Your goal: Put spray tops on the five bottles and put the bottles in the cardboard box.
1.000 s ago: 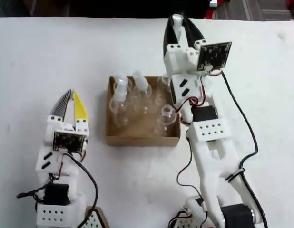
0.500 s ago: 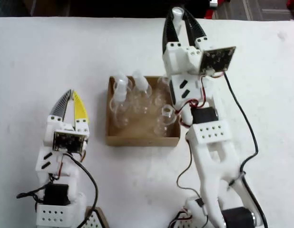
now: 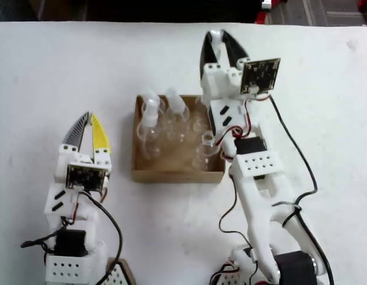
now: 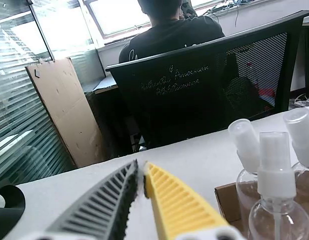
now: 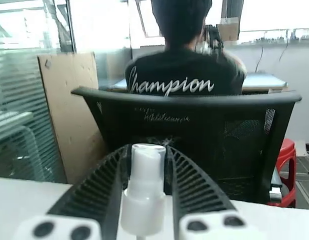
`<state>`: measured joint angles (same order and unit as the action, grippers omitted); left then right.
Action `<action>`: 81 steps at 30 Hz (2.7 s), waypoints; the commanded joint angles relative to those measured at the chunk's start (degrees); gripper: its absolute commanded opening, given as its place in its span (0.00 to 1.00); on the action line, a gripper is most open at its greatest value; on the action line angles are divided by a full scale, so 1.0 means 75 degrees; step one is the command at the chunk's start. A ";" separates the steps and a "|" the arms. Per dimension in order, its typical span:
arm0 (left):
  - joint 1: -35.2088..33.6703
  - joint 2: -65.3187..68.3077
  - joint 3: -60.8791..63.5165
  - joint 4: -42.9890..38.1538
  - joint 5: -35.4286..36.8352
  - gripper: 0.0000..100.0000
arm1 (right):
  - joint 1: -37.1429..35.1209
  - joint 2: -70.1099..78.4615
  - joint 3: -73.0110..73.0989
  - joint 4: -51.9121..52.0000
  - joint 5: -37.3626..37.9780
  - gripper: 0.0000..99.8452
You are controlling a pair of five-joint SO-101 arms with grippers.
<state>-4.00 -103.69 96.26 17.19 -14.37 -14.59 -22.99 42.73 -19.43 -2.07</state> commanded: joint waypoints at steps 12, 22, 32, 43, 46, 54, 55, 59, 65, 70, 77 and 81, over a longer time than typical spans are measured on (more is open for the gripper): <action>-0.0064 -0.0147 -0.0047 -0.0199 -0.0023 0.02 | 0.0088 -0.0029 0.0832 -0.0018 0.0000 0.02; -0.0064 -0.0147 -0.0047 -0.0199 -0.0023 0.02 | 0.0100 -0.0018 0.1020 -0.0029 0.0000 0.02; -0.0064 -0.0147 -0.0047 -0.0199 -0.0023 0.02 | 0.0322 -0.0018 0.1020 -0.0018 0.0000 0.02; -0.0064 -0.0147 -0.0047 -0.0199 -0.0023 0.02 | 0.0275 -0.0029 0.1313 -0.0018 -0.0012 0.02; -0.0064 -0.0147 -0.0047 -0.0199 -0.0023 0.02 | 0.0264 -0.0029 0.1430 -0.0018 -0.0012 0.02; -0.0064 -0.0147 -0.0047 -0.0199 -0.0023 0.02 | 0.0252 0.0123 0.1559 -0.0029 -0.0059 0.02; -0.0064 -0.0147 -0.0047 -0.0199 -0.0023 0.02 | 0.0252 0.0205 0.1547 -0.0041 -0.0059 0.02; -0.0064 -0.0147 -0.0047 -0.0199 -0.0023 0.02 | 0.0275 0.0662 0.1618 -0.0604 -0.0047 0.02; -0.0064 -0.0147 -0.0047 -0.0199 -0.0023 0.02 | 0.0252 0.0686 0.2157 -0.1518 0.0000 0.02; -0.0064 -0.0147 -0.0047 -0.0199 -0.0023 0.02 | 0.0264 0.0475 0.2204 -0.1307 0.0000 0.02; -0.0064 -0.0147 -0.0047 -0.0199 -0.0023 0.02 | 0.0088 0.0229 0.2204 -0.0779 0.0012 0.09; -0.0064 -0.0147 -0.0047 -0.0199 -0.0023 0.02 | 0.0006 0.0064 0.2204 -0.0322 0.0000 0.18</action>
<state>-4.00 -103.69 96.26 17.19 -14.37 -13.27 -19.65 59.78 -24.44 -2.15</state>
